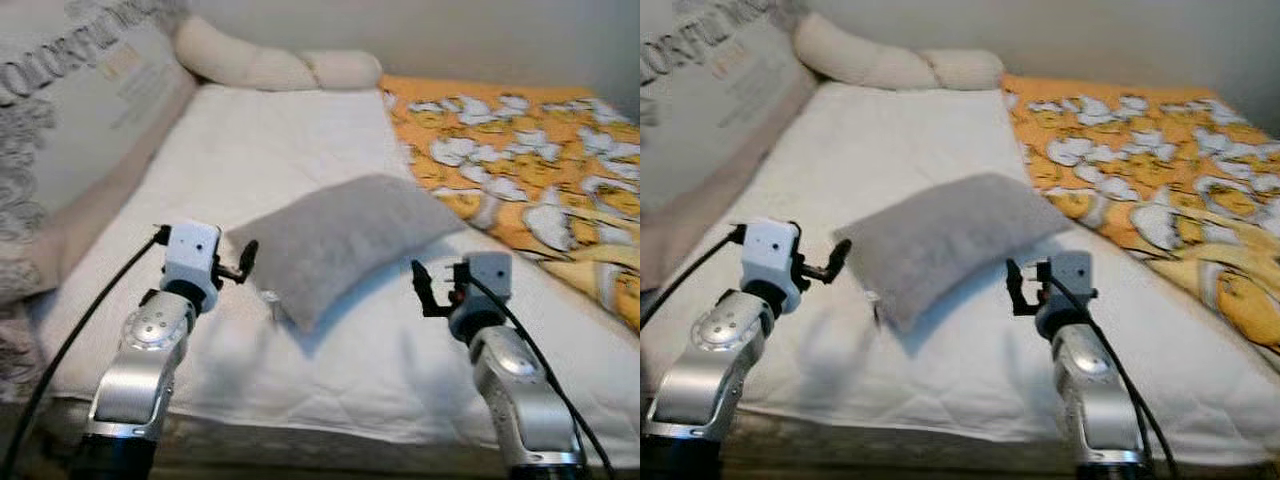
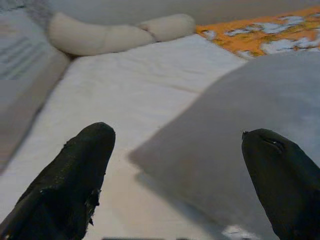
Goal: Clean up the room
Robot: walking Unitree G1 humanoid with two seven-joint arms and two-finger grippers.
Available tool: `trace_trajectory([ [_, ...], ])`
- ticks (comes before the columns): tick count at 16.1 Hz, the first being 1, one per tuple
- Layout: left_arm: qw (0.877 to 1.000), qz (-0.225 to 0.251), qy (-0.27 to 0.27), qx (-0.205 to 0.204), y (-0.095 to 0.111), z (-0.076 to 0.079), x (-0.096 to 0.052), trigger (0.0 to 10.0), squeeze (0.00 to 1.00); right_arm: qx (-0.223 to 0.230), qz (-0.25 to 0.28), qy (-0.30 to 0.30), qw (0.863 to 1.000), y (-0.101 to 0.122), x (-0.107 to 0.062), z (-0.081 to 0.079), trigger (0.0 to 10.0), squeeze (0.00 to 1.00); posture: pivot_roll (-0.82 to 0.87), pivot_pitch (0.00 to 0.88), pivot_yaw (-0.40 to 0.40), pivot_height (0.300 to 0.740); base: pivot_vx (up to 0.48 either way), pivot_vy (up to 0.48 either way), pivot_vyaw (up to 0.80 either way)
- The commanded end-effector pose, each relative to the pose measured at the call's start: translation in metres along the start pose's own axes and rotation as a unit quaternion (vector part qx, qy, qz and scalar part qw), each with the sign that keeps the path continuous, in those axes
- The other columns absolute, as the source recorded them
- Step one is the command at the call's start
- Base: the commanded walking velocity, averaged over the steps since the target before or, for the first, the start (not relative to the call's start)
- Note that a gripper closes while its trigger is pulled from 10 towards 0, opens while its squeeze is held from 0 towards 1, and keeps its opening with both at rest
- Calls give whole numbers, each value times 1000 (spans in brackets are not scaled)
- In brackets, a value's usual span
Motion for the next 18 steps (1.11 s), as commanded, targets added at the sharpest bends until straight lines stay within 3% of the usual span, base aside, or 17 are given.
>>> trace_trajectory([
  [1, 1000, 3, 5, 5, 3, -4, 0, 10000, 0, 0, 11, 8, 1000, 8, 2, -4, 10000, 0, 102, 0, -30, 740, 311, 0, 0],
  [4, 1000, 2, 6, 6, 2, -4, 0, 10000, 0, -1, 10, 7, 1000, 8, 2, -4, 10000, 0, 102, 0, -30, 740, 290, 0, 0],
  [14, 1000, -10, -1, 3, -2, -1, 0, 10000, 0, -4, 9, 2, 1000, 7, 3, -2, 10000, 0, 98, 0, -26, 740, 0, 0, 0],
  [18, 1000, -19, -3, 23, -5, -9, 4, 10000, 0, -10, 0, -15, 1000, 5, 5, 10, 10000, 0, 80, 0, -19, 740, 0, 0, 0],
])
Point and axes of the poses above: a point about 5 cm out from each wrist's last joint towards the gripper, its own x axis pointing out of the wrist towards the gripper, its own y axis along the axis of the wrist's last joint, z = x × y, the point moved 6 cm from there along x, pointing out of the wrist towards the gripper, and after that the axes turned 14 degrees about -x, right-handed, at the moved point
